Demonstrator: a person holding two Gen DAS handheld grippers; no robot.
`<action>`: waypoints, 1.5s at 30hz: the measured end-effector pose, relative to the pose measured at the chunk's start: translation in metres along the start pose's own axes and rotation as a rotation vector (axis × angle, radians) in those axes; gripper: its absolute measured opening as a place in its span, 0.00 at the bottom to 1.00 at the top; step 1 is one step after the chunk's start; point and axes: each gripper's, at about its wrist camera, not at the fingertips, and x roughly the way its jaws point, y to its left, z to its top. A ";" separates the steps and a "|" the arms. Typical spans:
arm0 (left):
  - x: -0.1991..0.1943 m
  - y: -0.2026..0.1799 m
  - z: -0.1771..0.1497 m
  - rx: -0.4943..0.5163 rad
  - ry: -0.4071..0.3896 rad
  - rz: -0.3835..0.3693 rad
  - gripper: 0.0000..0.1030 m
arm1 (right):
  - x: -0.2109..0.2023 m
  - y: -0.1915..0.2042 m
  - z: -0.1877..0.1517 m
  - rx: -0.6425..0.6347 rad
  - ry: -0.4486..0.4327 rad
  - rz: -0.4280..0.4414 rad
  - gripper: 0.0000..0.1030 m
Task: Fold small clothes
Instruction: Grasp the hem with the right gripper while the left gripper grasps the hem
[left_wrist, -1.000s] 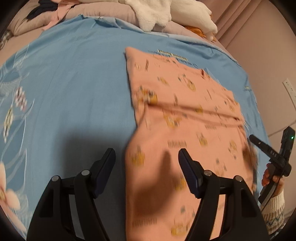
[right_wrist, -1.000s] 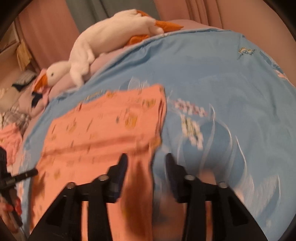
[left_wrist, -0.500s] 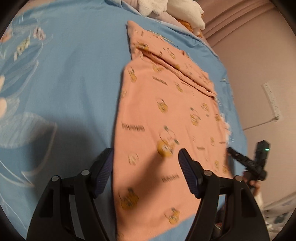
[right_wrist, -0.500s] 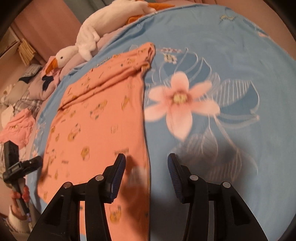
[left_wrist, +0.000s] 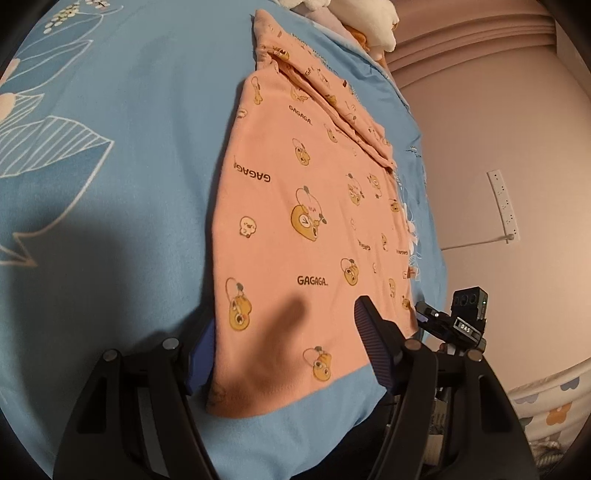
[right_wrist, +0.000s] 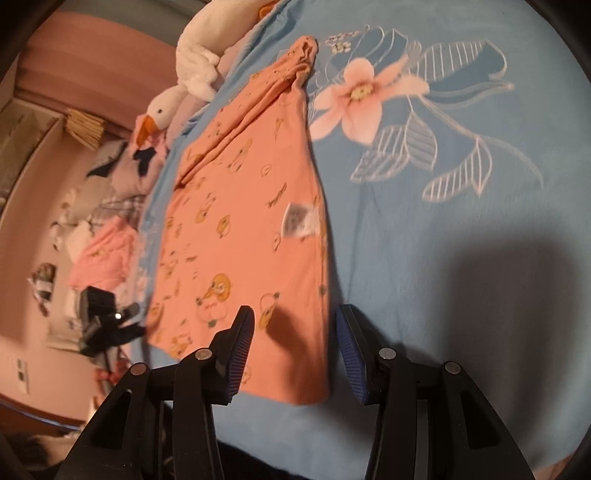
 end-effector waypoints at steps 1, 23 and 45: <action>0.001 0.001 0.002 -0.004 0.003 -0.009 0.66 | 0.002 0.000 0.001 0.003 0.001 0.004 0.46; -0.009 -0.004 0.024 -0.113 -0.048 -0.369 0.02 | -0.007 0.032 0.027 -0.104 -0.100 0.318 0.07; -0.028 -0.044 0.166 -0.056 -0.217 -0.378 0.02 | -0.012 0.079 0.143 -0.157 -0.339 0.397 0.07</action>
